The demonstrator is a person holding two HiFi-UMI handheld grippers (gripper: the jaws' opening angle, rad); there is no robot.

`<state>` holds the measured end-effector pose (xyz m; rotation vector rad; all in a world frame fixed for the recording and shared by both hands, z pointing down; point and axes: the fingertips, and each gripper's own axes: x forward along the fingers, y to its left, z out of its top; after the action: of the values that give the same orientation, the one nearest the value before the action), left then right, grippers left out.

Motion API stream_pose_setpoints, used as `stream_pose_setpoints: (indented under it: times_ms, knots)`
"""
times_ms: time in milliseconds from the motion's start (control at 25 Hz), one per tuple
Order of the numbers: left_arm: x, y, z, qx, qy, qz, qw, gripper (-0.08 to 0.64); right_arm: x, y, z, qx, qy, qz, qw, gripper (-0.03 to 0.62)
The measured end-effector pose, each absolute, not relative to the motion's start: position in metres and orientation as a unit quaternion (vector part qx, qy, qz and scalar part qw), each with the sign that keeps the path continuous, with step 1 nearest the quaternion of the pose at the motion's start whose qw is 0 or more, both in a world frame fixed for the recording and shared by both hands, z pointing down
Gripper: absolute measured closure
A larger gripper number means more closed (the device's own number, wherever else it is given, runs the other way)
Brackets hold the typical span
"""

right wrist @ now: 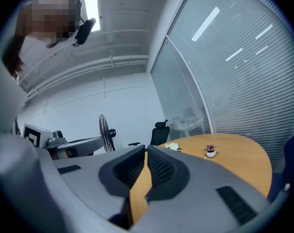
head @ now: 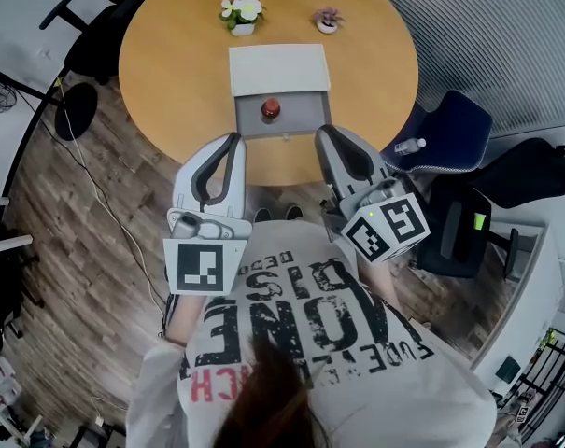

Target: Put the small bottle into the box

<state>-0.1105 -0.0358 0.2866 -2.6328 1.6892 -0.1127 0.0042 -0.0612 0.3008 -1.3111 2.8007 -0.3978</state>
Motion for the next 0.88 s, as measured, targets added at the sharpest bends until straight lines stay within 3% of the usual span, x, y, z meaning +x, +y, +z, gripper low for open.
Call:
stream_pose_setpoints:
  times_ms: [560,880]
  knots:
    - [-0.102,-0.043,0.298,-0.848,0.529,-0.034,-0.028,0.549,0.012,-0.061,0.304,-0.433,0.892,-0.125,0.011,0.569]
    - [-0.09,-0.046,0.291,-0.867,0.496,0.021,-0.03,0.549,0.016,-0.061,0.306,-0.44,0.889,-0.126,0.009,0.569]
